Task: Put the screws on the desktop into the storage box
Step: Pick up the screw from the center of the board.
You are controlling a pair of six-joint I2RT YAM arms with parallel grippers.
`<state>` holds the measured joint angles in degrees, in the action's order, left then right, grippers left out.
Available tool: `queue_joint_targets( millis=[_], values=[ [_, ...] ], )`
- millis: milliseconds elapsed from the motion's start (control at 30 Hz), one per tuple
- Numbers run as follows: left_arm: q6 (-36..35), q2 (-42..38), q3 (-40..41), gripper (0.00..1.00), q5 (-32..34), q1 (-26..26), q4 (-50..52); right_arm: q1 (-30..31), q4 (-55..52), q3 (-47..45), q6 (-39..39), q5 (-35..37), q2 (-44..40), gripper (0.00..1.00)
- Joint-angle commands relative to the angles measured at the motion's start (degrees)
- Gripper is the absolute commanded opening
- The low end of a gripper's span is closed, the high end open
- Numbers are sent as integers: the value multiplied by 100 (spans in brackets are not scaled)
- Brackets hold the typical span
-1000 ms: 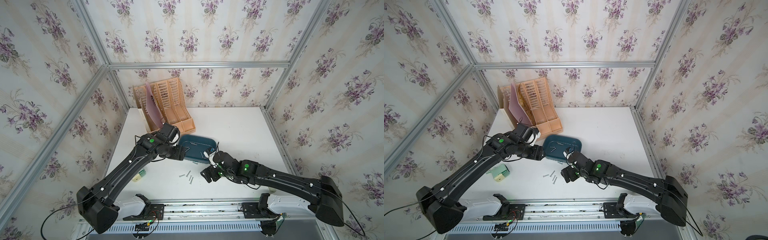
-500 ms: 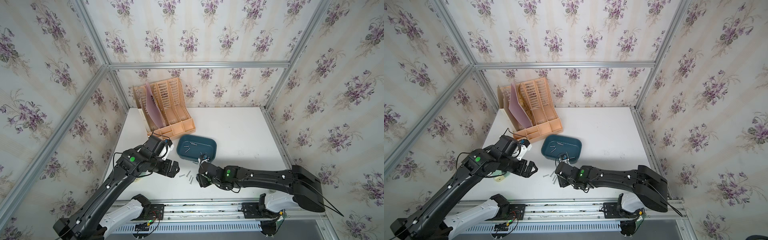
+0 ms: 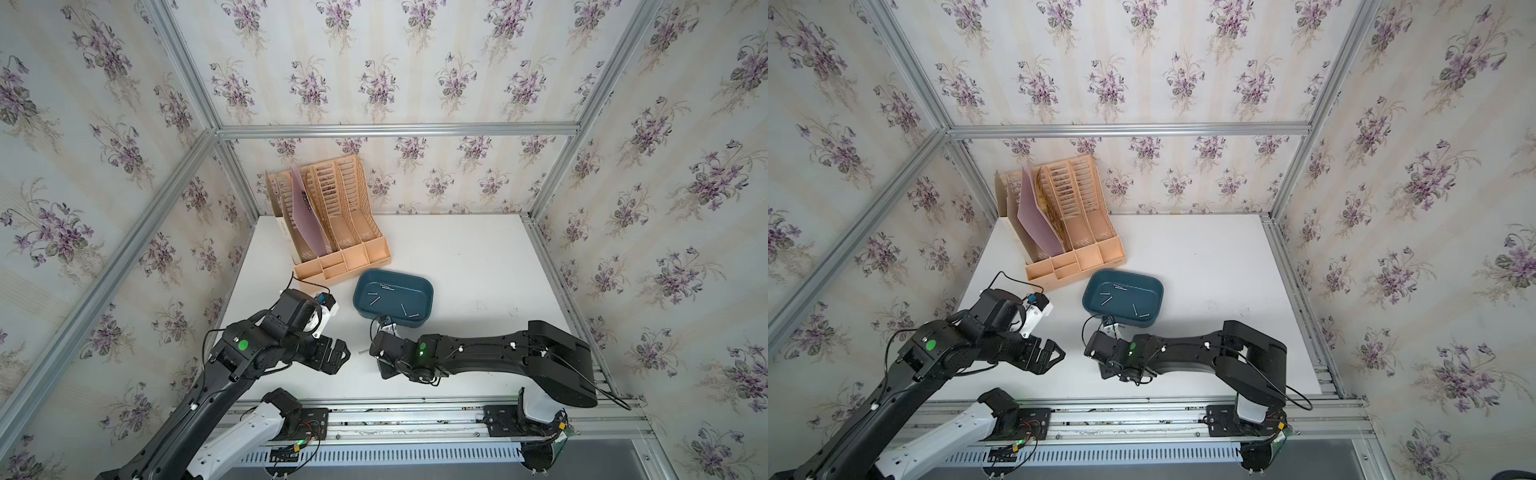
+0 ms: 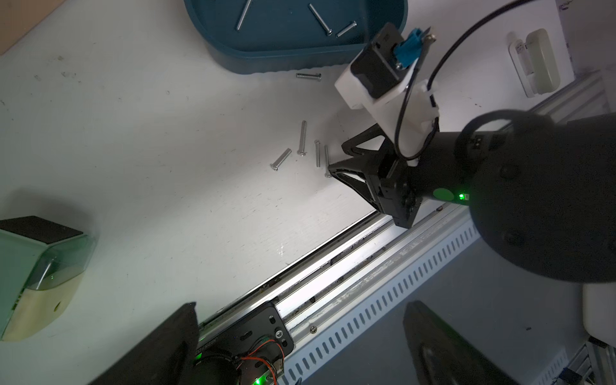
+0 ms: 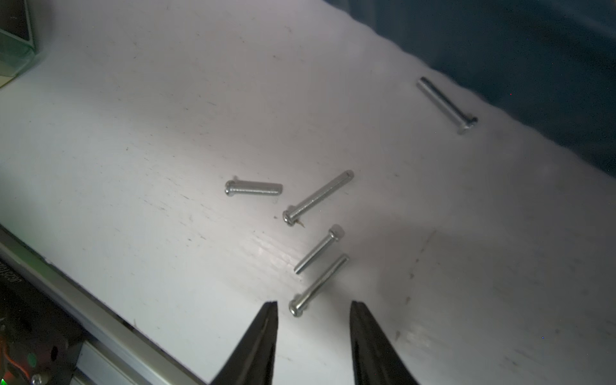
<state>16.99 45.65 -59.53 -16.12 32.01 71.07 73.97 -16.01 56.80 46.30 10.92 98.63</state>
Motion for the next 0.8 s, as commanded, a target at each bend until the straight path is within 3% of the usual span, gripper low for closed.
queue_joint_targets(
  millis=[0,767],
  values=[
    [-38,-88,9,99,74,-2,30,35,-235,112,79,111,134,37],
    [-75,-210,73,99,91,-2,47,63,-339,406,103,10,682,29]
  ],
)
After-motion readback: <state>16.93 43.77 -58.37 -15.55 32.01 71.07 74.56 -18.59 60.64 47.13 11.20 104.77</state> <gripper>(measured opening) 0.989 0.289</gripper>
